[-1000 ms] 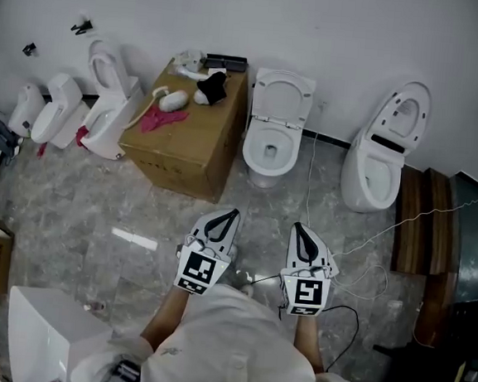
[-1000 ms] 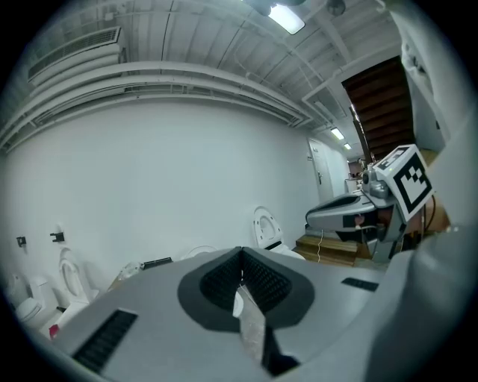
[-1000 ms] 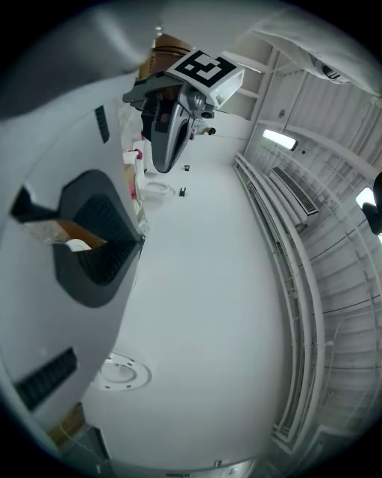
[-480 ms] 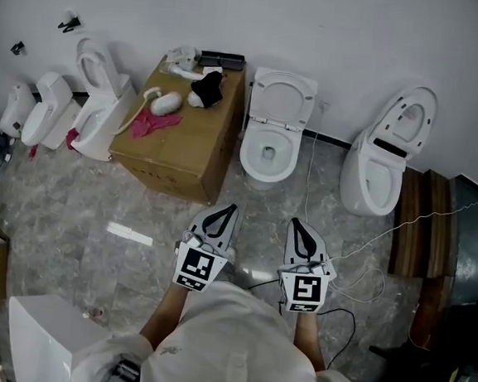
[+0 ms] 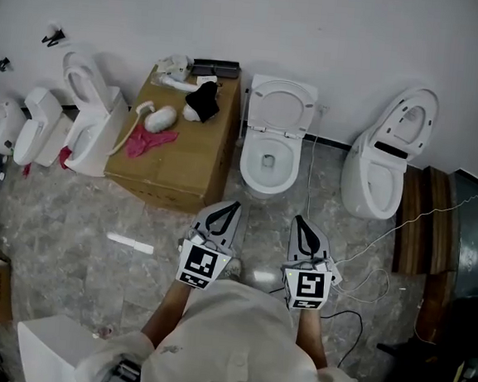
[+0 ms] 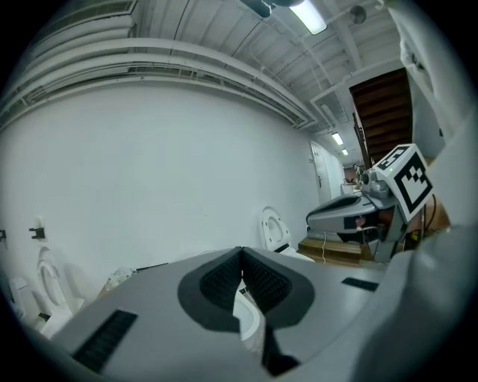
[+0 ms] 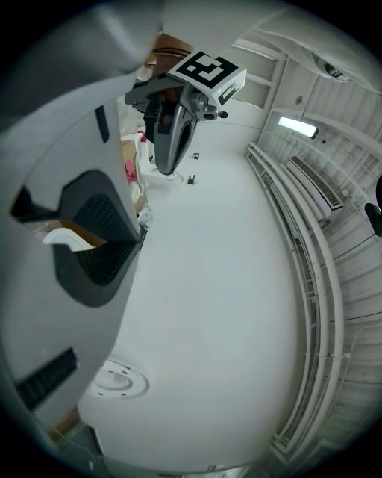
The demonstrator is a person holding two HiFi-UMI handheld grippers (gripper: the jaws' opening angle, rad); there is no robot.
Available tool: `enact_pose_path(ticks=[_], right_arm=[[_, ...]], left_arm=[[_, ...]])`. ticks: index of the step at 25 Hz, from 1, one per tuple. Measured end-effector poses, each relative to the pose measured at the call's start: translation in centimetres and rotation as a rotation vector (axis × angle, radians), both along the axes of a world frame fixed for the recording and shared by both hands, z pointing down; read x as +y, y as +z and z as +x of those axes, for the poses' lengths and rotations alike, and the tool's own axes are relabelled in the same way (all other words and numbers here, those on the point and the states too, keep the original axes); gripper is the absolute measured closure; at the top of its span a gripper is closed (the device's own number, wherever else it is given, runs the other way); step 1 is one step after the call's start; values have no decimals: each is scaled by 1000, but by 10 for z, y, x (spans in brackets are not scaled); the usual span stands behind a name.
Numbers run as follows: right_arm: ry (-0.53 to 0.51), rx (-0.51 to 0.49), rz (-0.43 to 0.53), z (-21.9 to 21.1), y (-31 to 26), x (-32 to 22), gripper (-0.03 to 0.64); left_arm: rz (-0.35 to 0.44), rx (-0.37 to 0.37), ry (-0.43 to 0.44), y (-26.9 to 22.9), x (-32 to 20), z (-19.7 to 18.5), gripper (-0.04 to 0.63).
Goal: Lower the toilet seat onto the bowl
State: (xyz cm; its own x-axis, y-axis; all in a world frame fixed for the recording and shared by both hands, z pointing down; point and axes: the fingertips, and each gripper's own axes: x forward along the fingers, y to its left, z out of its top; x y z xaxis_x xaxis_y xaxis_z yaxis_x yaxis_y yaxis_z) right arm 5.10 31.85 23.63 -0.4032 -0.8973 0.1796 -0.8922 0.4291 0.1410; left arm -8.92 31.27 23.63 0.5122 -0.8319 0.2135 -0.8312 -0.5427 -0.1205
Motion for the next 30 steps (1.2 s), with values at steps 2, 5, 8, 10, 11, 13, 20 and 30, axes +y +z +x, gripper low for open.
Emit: enact_pose_path(ticks=[2,5,8,10,11,13,20,30], right_arm=[[9,3,3,-9,0,-10,611],[20,13,18,-21,-3,-26,611],[30,15,15,-26,-1,-37,611],[36,21,7,-26,1,-43,611],[44,28,2,-24,3,-47,611],[55,40,-7,-21,6,-55,611],[51,25,-14,-20,11,-90,611],[27,15,-23,1,14,-168,611]], left_arm=[[2,5,10,0,-12,-7,580],[3,12,20,1,-31,-18,580],[-2,22,24,5,-44,-25,580],[-9,32,23,8,-51,-27,580],[-14,35,23,10,-55,-27,581],[-23,41,24,13,-63,-26,581],[-29,35,16,17,-95,-26,580],[-28,16,-12,17,-169,-9,580]])
